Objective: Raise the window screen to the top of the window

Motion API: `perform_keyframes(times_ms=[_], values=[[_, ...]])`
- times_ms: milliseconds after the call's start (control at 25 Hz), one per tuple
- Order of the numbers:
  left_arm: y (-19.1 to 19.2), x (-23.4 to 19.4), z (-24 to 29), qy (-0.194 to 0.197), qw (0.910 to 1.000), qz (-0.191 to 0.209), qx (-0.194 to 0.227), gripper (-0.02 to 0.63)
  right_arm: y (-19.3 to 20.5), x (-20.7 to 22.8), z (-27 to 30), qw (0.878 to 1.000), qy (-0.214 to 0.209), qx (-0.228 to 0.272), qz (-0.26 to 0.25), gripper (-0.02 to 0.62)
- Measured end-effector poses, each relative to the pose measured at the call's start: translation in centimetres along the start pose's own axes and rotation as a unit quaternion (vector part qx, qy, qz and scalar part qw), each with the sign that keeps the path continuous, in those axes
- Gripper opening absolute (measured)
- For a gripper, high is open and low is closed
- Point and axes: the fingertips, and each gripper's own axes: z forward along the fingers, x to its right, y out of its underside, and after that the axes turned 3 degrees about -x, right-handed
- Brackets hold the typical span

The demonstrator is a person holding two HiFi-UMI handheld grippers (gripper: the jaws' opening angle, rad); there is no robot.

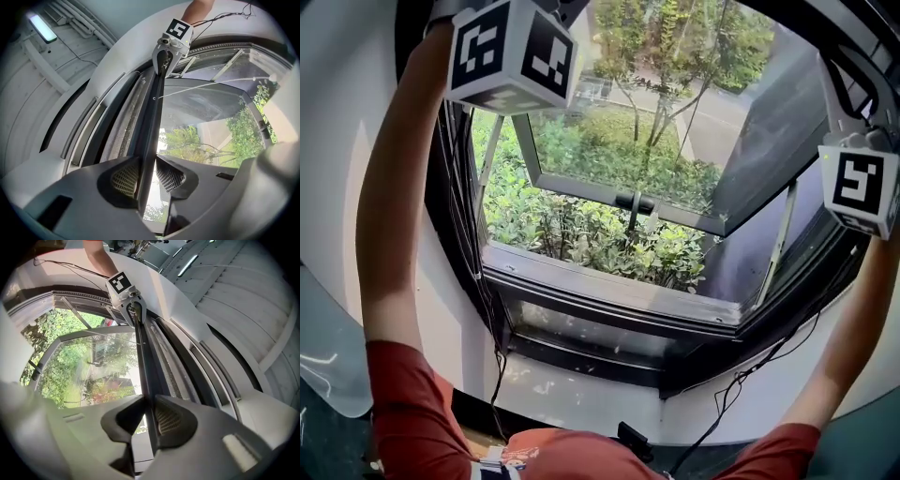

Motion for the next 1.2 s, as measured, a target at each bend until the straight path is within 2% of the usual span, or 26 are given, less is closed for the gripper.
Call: perform_keyframes(times_ms=[360, 520, 840, 1200], values=[[0.2, -3.2, 2.8, -0.012, 0.9999, 0.007, -0.005, 0.115, 0.3, 3.2, 2.6, 1.000, 0.013, -0.006, -0.011, 0.078], [0.2, -3.7, 3.6, -0.003, 0.9999, 0.012, -0.009, 0.115, 0.6, 3.8, 3.2, 1.000, 0.011, -0.013, -0.012, 0.078], [-0.5, -7.4, 5.4, -0.017, 0.9997, 0.014, -0.011, 0.115, 0.5, 6.8, 5.0, 0.998, 0.043, -0.022, -0.025, 0.077], [-0.6, -8.6, 6.4, -0.029, 0.9993, 0.016, -0.016, 0.114, 0.9, 7.9, 5.9, 0.997, 0.047, -0.042, -0.037, 0.074]])
